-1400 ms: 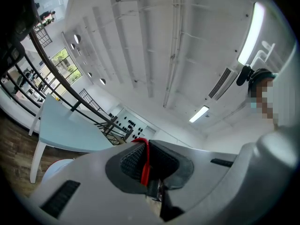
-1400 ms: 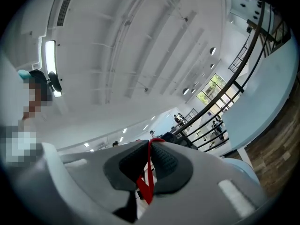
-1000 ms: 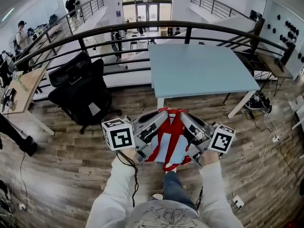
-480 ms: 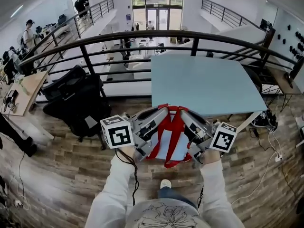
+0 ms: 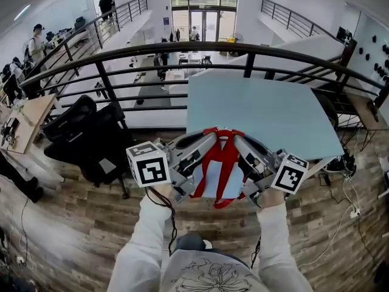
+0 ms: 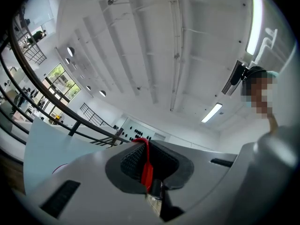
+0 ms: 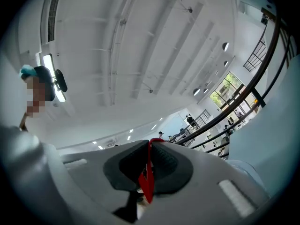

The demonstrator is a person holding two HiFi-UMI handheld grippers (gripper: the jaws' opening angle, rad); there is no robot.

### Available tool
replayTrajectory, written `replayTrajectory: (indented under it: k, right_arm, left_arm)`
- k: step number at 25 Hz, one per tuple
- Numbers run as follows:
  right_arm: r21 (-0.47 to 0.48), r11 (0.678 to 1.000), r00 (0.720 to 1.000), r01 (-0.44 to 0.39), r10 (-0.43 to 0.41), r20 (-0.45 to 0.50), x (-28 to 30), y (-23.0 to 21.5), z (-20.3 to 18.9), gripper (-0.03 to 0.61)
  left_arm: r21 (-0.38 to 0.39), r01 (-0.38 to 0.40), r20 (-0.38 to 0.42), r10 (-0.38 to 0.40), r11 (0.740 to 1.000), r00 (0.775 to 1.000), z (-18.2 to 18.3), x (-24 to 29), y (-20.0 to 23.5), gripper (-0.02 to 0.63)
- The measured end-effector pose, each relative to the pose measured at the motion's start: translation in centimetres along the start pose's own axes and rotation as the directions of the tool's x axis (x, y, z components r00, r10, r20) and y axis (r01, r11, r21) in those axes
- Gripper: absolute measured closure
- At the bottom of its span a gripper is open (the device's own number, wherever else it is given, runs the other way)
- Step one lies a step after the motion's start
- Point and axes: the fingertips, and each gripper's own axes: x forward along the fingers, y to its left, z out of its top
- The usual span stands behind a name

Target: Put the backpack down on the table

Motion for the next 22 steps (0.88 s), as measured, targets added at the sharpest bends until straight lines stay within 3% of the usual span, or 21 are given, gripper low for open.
replayTrajectory:
  k: [13, 22]
  right_arm:
    - [0.001, 1.0, 1.0, 0.019, -0.019, 0.012, 2.8, -9.6, 5.3, 0.552]
    - [-0.07, 0.996, 0.998, 0.055, -0.052, 0.037, 7.5, -16.8, 10.9, 0.552]
  left_arm:
    - [0.001, 0.041, -0.011, -0.041, 0.999, 0.999, 3.2, 7.5, 8.3, 0.595]
    - [0.012, 0.112, -0.025, -0.112, 0.994, 0.993, 8.5, 12.9, 15.8, 0.595]
